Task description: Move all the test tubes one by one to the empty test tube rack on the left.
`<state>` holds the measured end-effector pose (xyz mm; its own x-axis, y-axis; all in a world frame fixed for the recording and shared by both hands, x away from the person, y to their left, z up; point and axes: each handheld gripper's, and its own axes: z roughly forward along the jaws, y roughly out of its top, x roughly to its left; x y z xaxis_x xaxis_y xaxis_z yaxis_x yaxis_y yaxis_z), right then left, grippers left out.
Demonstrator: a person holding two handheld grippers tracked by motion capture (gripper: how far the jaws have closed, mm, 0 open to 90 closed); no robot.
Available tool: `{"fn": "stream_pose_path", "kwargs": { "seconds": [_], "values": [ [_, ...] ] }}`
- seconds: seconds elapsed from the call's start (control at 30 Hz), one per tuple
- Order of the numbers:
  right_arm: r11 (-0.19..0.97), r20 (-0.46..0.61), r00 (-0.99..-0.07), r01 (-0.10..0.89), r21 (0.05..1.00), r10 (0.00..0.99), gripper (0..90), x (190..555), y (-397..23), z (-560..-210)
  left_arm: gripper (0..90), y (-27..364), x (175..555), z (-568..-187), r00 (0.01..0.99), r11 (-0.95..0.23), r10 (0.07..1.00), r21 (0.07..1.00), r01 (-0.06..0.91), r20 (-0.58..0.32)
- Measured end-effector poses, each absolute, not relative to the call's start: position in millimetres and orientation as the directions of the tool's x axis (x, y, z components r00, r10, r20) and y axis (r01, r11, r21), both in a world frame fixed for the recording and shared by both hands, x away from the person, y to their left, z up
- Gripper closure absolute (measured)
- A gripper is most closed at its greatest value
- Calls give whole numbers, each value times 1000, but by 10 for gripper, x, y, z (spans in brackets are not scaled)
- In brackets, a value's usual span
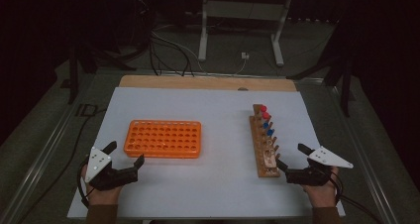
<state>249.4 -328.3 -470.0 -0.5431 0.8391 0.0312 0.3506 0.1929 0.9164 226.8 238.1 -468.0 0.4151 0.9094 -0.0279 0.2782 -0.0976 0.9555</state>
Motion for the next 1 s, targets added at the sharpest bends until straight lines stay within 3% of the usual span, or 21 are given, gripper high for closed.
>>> {"fn": "stream_pose_path", "kwargs": {
  "seconds": [0.43, 0.6, 0.9, 1.0],
  "values": [
    [171, 52, -550, 346, 923, 833, 1, 2458, -3291, -4525, 5, 2373, 2215, -4668, 416, -88, 909, 959, 271, -34],
    [185, 79, -570, 390, 902, 818, 4, 2482, -3266, -4386, 5, 2375, 2213, -4680, 409, -78, 911, 956, 282, -46],
    [276, 63, -636, 420, 864, 769, 241, 2574, -3052, -4341, 5, 2317, 2264, -4714, 442, -98, 895, 946, 310, -53],
    [303, 51, -642, 429, 851, 765, 389, 2598, -2984, -4367, 5, 2301, 2261, -4714, 449, -108, 893, 945, 307, -44]
  ]
}}
